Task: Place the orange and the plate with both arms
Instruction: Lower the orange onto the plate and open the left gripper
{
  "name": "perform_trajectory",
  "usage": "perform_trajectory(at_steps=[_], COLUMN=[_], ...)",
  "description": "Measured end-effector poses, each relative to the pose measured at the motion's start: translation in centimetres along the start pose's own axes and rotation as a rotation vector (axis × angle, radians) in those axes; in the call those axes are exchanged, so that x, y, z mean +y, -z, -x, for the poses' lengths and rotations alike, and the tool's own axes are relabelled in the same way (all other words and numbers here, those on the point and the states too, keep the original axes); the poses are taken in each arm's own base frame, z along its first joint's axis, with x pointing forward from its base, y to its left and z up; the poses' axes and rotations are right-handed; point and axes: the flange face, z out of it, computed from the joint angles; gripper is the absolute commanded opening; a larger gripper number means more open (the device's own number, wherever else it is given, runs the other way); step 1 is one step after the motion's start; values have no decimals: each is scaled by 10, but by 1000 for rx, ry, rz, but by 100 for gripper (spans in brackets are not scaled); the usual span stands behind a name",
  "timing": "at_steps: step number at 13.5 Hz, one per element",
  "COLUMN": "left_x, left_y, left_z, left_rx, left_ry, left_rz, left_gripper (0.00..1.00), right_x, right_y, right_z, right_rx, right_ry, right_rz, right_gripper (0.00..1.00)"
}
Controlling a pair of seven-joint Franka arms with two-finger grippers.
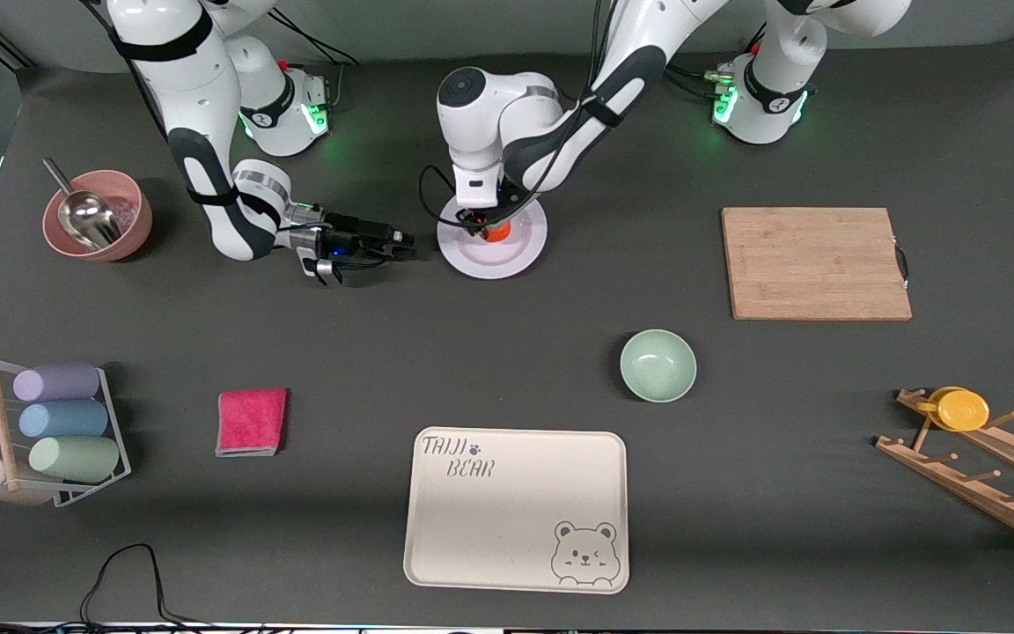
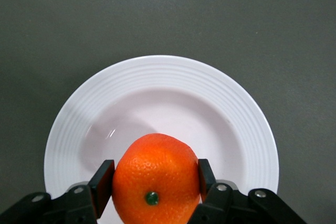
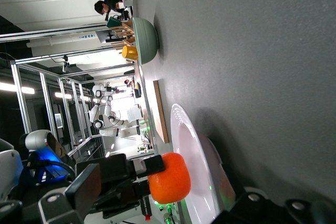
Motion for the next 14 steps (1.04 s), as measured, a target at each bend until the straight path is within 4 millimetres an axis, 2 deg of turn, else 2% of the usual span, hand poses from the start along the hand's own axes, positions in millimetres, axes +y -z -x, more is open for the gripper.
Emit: perform_trajectory(at_steps=[2, 3, 4, 5, 8, 10, 12, 14], left_x=[-1, -2, -4, -5, -7, -5, 5, 18], left_y=[-5, -7, -9, -10, -10, -10, -4, 13], left_z=[2, 4, 8, 12, 19, 15, -3, -39], left_rx=[-1, -2, -2, -2, 9, 24, 39, 63], left_ry=[-2, -7, -13, -18, -40, -49, -68, -93], left_rz=[-8, -12, -14, -15, -8, 2, 12, 13], left_gripper=[22, 29, 68, 100, 100, 100, 100, 100], right_x=[0, 0, 0, -1, -1, 0, -1, -1], right_y=[0, 0, -1, -1, -1, -1, -3, -5], right_z=[0, -1, -2, -2, -3, -3, -2, -2], right_rx=[1, 1, 1, 1, 2, 2, -3, 3], right_ry=[1, 3, 5, 6, 7, 8, 11, 13], right_rz=[0, 0, -1, -1, 1, 1, 2, 9], right_gripper=[100, 100, 100, 100, 100, 100, 100, 100])
